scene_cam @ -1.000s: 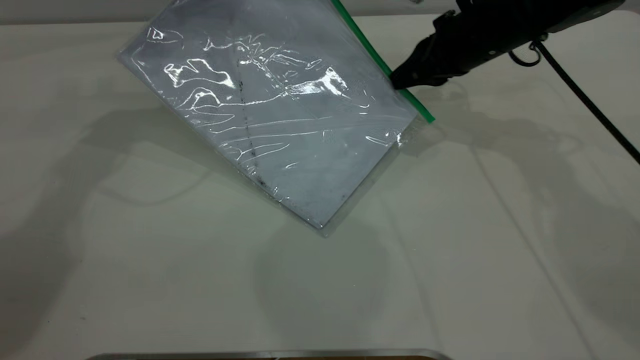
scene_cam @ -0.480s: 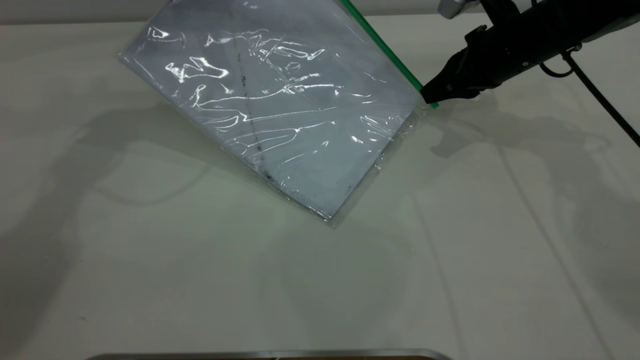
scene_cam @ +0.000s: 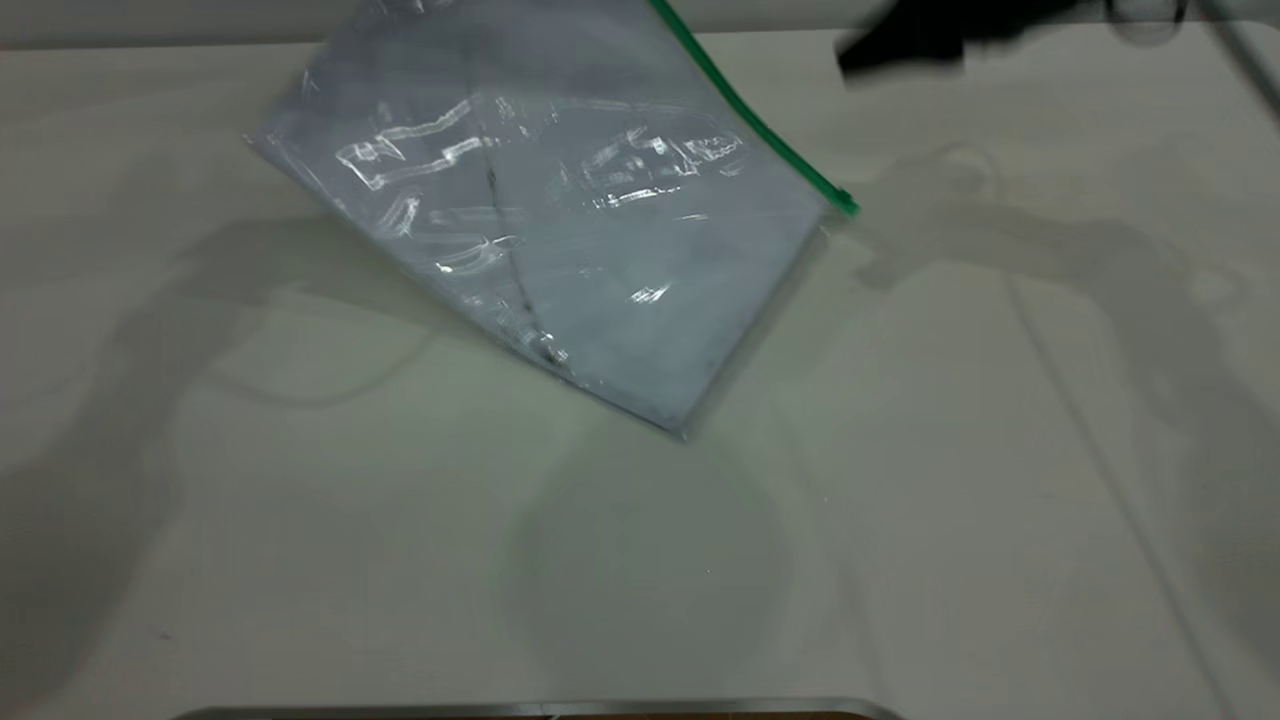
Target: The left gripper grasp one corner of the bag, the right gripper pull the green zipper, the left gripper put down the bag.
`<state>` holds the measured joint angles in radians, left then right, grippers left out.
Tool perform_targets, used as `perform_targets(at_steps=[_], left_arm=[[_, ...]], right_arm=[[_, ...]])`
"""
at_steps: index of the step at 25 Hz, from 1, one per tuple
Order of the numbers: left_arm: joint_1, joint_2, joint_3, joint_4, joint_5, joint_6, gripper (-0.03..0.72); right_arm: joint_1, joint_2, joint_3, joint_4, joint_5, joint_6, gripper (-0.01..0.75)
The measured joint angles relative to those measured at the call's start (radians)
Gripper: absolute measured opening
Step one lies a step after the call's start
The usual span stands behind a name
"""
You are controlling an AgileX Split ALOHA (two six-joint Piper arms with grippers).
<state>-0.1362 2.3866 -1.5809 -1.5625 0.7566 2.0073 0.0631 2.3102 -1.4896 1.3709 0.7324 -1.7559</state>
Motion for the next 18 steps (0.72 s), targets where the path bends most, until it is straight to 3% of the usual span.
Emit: perform_targets(at_steps=[4,7,13,18], left_arm=[[-0.062,0.079,0.000,-0.002,-0.152,-0.158,0.110],[-0.096,0.106,0.007,0.031,-0.211,-0.243,0.235],[-0.084,0.009,0.008,0.197,-0.208,-0.366,0.533],[-0.019,-0.242,0.008,0.499,-0.126,-0.719,0.574]], right_arm=[[0.000,-0.182,0.000,-0.114,0.159,0.184,0.484],[0.000,-0.308,0.000,-0.236,0.281,0.354,0.473],[0.000,-0.575,0.001,-0.422,0.461,0.720,0.431],[0.000,-0.811,0.002,-0.563,0.486,1.011,0.425]])
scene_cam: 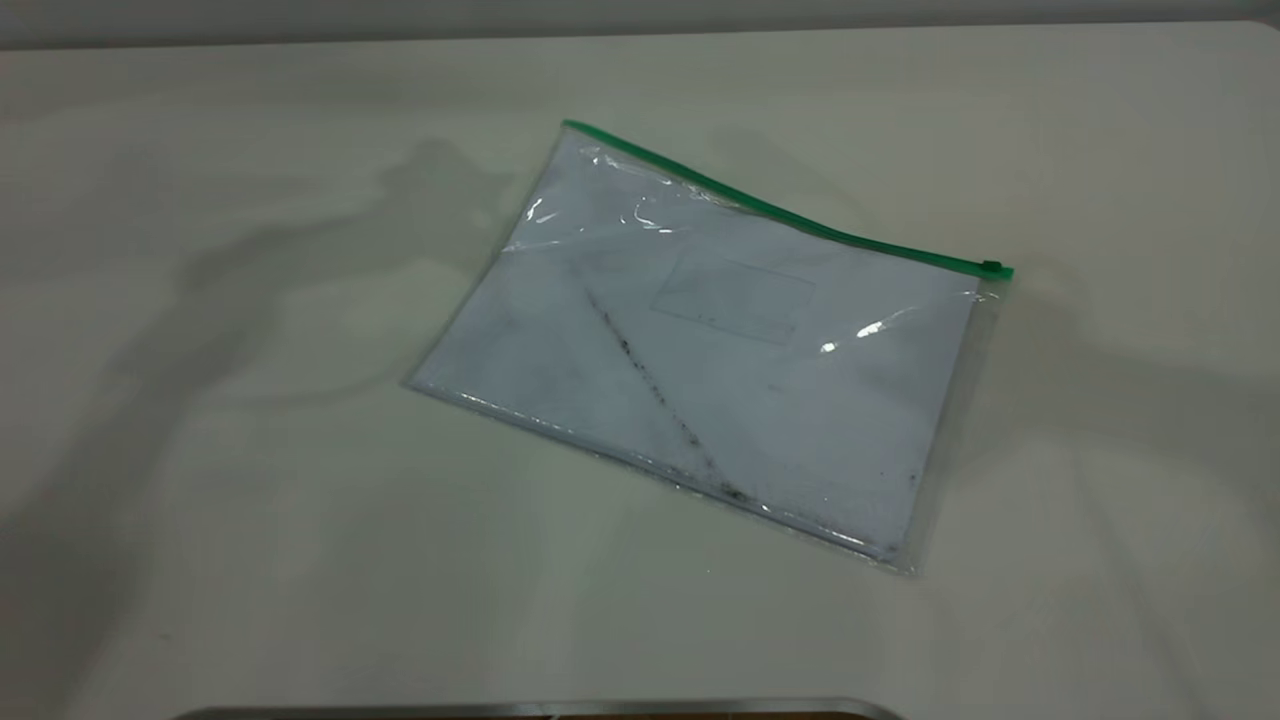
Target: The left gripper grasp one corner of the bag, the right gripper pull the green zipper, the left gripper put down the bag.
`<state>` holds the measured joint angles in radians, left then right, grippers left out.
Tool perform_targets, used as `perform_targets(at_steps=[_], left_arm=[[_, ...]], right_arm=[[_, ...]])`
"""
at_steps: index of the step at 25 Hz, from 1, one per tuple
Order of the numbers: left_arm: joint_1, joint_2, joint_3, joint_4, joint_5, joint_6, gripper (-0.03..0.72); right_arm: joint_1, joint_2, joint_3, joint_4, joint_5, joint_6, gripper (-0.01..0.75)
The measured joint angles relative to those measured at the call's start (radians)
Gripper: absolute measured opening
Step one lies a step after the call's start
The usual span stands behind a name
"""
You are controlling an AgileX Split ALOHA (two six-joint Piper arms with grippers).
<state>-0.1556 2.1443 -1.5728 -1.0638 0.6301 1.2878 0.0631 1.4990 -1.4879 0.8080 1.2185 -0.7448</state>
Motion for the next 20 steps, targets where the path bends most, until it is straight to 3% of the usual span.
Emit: perform_targets(at_steps=[6,12,20], left_arm=[[0.045,-0.329,0.000,0.425,0.292,-0.538,0.551],[0.044,-0.523,0.000,0.653,0.521,-0.813,0.536],[0.044,-0.663,0.081,0.729,0.537,-0.974,0.536]], right_arm=[[0.000,-0.338,0.056,-0.333,0.016,0.388,0.425],[0.000,-0.686,0.335,-0.532,0.016,0.528,0.425],[0.000,-1.051,0.759,-0.705,0.003,0.575,0.425]])
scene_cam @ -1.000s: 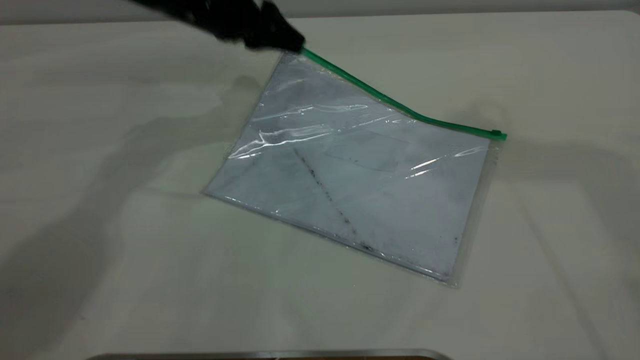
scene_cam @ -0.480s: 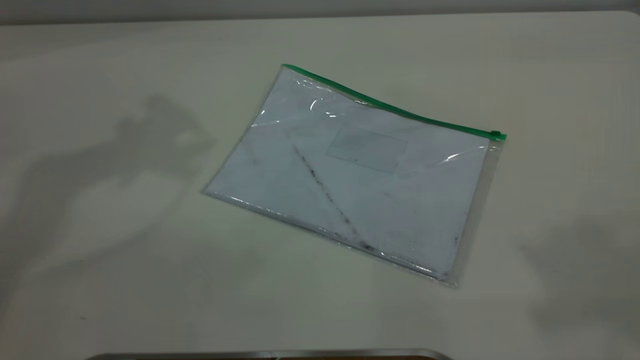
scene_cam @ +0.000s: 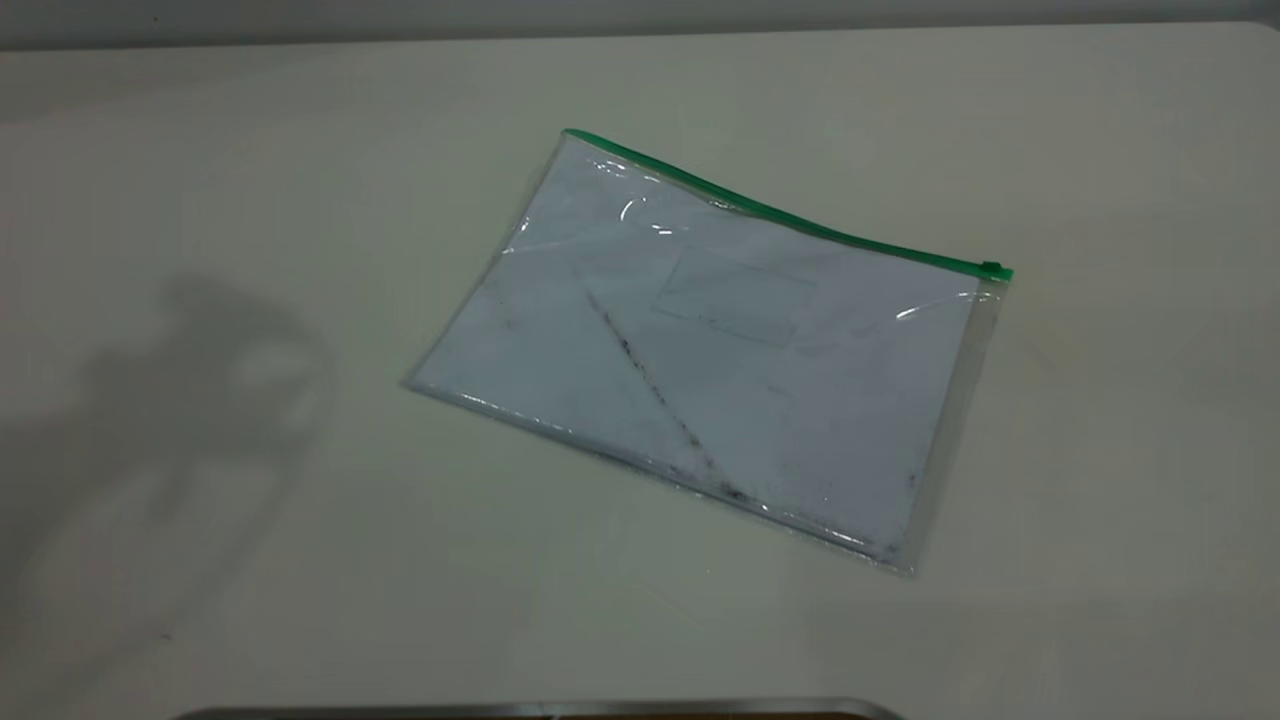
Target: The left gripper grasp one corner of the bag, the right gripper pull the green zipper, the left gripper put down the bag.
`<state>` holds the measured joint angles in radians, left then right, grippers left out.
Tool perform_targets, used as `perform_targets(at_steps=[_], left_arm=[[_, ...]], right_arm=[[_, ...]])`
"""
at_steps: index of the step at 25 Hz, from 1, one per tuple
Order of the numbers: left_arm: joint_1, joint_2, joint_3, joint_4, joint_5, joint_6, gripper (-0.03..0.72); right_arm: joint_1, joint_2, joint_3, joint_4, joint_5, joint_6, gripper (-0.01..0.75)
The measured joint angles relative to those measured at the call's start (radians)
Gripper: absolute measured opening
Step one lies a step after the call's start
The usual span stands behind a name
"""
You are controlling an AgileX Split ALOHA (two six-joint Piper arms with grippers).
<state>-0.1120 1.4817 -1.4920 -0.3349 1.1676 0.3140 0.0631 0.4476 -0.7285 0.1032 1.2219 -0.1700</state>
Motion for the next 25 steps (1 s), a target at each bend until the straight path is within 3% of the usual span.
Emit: perform_targets(at_steps=[6,13,18,25], left_arm=[[0.000,-0.216,0.273,0.051,0.000,-0.032,0.536],[0.000,-0.539,0.661,0.130,-0.005,-0.082,0.536],[0.000,-0.786,0.917,0.155,-0.082,-0.126,0.536],[0.000,-1.079,1.004,0.228,-0.059,-0.219,0.536]], right_arm=[[0.000,-0.137,0.242,-0.067,-0.086,0.131,0.424],[0.000,-0.151,0.247,-0.103,-0.102,0.195,0.387],[0.000,-0.151,0.247,-0.103,-0.102,0.198,0.370],[0.000,-0.151,0.247,-0.103,-0.102,0.198,0.361]])
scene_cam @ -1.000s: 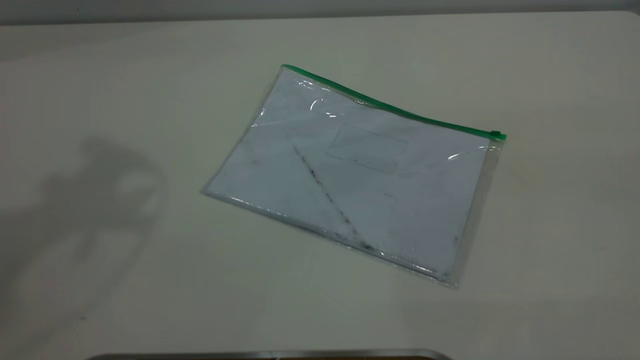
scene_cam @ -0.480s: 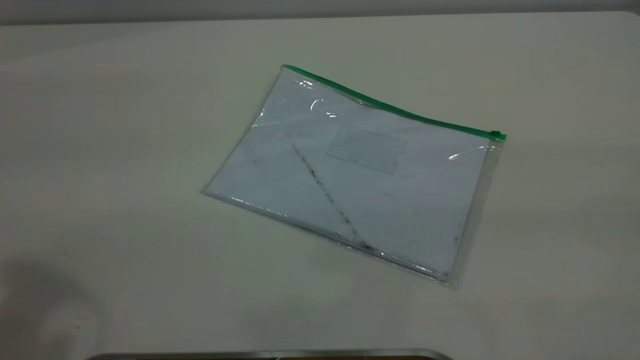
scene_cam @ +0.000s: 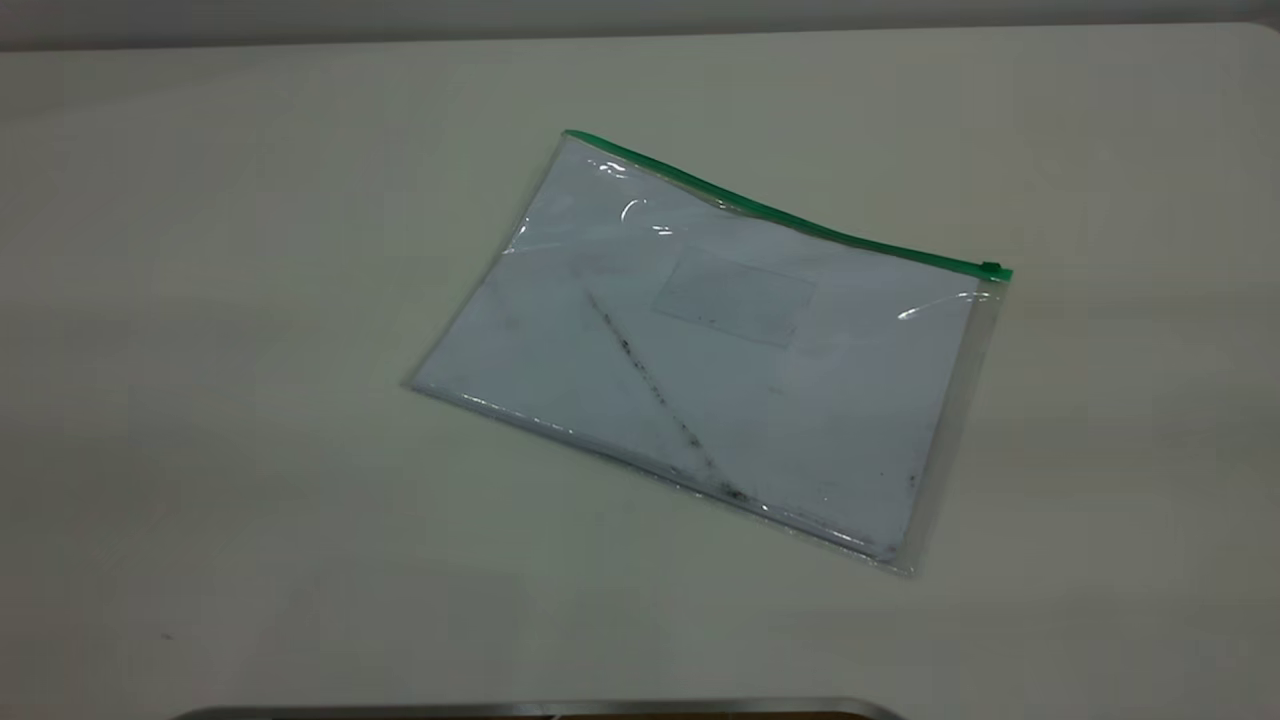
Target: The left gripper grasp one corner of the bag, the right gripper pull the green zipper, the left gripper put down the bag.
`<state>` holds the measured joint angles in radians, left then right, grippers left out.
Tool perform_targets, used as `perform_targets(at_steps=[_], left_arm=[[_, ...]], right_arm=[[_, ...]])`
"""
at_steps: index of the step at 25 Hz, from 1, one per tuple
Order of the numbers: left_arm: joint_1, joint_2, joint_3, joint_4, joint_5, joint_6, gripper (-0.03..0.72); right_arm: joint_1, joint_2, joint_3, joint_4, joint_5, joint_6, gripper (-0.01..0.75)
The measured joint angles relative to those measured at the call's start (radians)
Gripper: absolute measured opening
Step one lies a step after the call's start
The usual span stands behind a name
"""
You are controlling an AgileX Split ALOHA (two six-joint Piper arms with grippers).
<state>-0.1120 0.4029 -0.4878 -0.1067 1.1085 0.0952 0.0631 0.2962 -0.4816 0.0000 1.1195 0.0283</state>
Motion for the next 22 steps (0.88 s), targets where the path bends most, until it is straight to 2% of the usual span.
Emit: perform_targets(at_steps=[9,14,22], left_arm=[[0.000,-0.337,0.000,0.000,0.014,-0.009,0.536],[0.002,-0.422,0.000,0.000,0.027,-0.010,0.536],[0.160,-0.422,0.000,-0.005,0.033,-0.010,0.536]], right_arm=[[0.000,-0.017,0.000,0.000,-0.001,0.001,0.361],[0.000,-0.117,0.000,0.000,-0.001,0.001,0.361],[0.000,-0.313,0.000,0.000,0.010,0.001,0.361]])
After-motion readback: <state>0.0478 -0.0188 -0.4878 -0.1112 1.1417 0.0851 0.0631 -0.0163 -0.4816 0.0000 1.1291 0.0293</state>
